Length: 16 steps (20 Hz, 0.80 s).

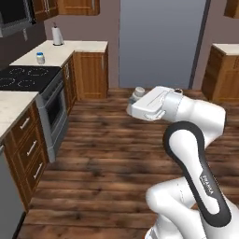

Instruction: Collect the paprika, mayonnaise, and shaker from the cabinet and place them next to the stove.

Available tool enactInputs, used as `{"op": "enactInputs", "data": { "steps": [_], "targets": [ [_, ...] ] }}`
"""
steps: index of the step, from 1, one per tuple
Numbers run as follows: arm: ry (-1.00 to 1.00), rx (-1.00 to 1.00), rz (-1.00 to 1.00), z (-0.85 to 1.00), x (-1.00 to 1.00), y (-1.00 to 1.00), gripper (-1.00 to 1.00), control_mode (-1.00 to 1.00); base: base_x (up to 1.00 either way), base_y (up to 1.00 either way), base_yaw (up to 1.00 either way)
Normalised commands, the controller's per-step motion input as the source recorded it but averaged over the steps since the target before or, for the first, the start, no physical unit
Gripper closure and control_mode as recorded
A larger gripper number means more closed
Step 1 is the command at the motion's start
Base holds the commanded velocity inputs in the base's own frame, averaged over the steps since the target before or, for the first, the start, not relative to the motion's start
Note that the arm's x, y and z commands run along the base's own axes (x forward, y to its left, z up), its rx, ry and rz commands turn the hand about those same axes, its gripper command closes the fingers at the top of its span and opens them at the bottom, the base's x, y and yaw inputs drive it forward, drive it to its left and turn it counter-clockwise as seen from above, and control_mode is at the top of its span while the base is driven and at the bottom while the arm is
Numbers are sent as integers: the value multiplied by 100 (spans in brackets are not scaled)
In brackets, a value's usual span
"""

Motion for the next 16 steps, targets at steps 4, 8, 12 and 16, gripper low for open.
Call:
{"op": "enactInputs", "data": {
  "steps": [4,8,12,16],
  "targets": [
    [0,0,0,0,0,0,100,100,100,0,35],
    [0,0,0,0,0,0,100,100,93,2,43],
    [0,0,0,0,0,0,100,100,81,5,47],
    [0,0,0,0,0,0,100,100,89,-1,45]
  ]
}}
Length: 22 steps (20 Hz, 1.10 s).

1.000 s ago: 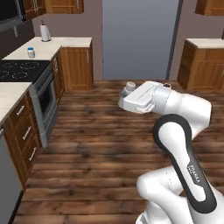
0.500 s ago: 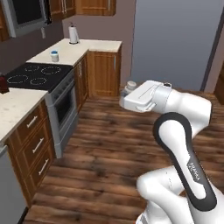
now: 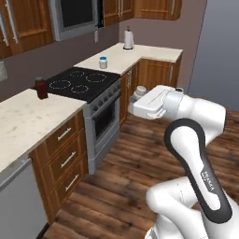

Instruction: Collect the paprika, mayonnaise, and shaker from the cabinet and place them next to the stove.

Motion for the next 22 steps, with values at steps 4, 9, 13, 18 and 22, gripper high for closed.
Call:
{"op": "enactInputs", "data": {
  "steps": [4,9,13,18,22],
  "targets": [
    [0,0,0,0,0,0,100,100,99,-20,44],
    [0,0,0,0,0,0,100,100,98,-25,45],
    [0,0,0,0,0,0,100,100,81,-17,46],
    [0,0,0,0,0,0,100,100,68,-18,48],
    [0,0,0,0,0,0,100,100,73,-32,47]
  ]
}}
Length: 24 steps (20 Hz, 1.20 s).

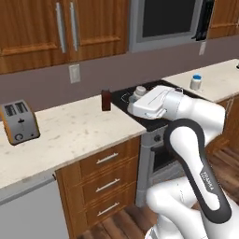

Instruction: Collect the paprika, mayonnaise, and shaker from the cabinet and place them next to the stove.

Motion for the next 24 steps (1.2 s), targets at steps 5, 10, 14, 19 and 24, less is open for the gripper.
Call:
{"op": "enactInputs", "data": {
  "steps": [5,10,14,19,24],
  "targets": [
    [0,0,0,0,0,0,100,100,66,-45,42],
    [0,0,0,0,0,0,100,100,62,-50,32],
    [0,0,0,0,0,0,100,100,64,-46,27],
    [0,0,0,0,0,0,100,100,62,-39,25],
    [0,0,4,-10,2,-9,100,-100,31,-22,17]
  ]
}}
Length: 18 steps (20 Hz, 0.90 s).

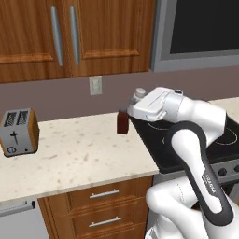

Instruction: Collect the paprika, mayonnaise, and shaker from the cabinet and place them next to the stove.

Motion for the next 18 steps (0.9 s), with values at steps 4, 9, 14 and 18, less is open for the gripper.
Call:
{"op": "enactInputs", "data": {
  "steps": [4,9,14,18],
  "targets": [
    [0,0,14,-78,0,-48,100,-100,0,0,0],
    [2,0,11,-99,0,-39,100,-100,0,0,0],
    [0,0,10,-71,4,-40,100,-100,0,0,0],
    [0,0,9,-74,25,-22,100,-100,0,0,0]
  ]
}}
